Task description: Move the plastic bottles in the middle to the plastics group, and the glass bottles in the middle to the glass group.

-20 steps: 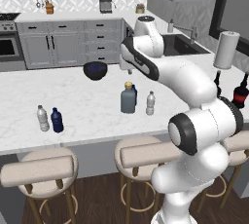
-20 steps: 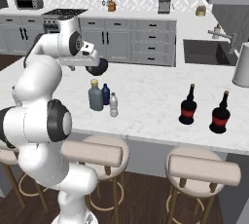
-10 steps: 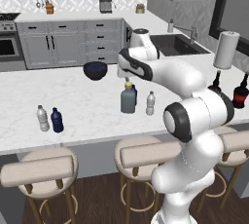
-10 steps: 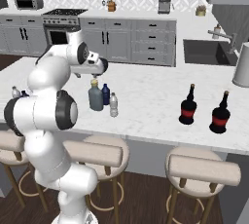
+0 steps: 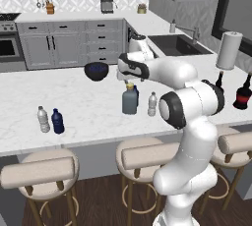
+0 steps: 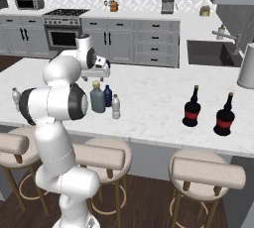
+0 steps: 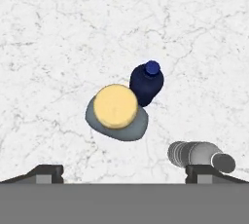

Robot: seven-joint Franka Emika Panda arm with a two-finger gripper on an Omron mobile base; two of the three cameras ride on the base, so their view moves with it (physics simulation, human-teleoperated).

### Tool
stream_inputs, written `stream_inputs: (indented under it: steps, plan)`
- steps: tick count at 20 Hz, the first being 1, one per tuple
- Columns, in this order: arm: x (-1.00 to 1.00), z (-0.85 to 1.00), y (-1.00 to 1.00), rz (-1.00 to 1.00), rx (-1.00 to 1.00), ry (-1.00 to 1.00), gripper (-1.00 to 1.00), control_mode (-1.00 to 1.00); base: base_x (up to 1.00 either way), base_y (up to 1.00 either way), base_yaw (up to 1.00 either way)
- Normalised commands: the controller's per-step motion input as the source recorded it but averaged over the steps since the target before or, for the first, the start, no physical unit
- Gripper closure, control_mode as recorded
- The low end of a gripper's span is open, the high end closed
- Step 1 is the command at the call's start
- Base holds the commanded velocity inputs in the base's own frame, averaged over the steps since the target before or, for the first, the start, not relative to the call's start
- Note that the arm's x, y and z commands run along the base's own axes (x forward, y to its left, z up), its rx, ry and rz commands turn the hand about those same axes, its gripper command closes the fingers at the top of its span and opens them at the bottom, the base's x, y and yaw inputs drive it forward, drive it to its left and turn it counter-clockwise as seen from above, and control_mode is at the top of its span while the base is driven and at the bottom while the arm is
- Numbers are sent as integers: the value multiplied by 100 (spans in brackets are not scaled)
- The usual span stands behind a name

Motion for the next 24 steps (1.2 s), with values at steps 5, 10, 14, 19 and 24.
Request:
stream_inputs:
  steps: [5,10,14,19,24]
  plan:
    - [33,-31,0,0,0,0,-100,-100,0,0,0]
    - [26,-11,0,0,0,2,-100,-100,0,0,0]
    - [1,0,0,0,0,11,-100,-100,0,0,0]
    - [0,0,0,0,0,3,-100,-100,0,0,0]
    - [0,-3,0,1,0,3,-100,-100,0,0,0]
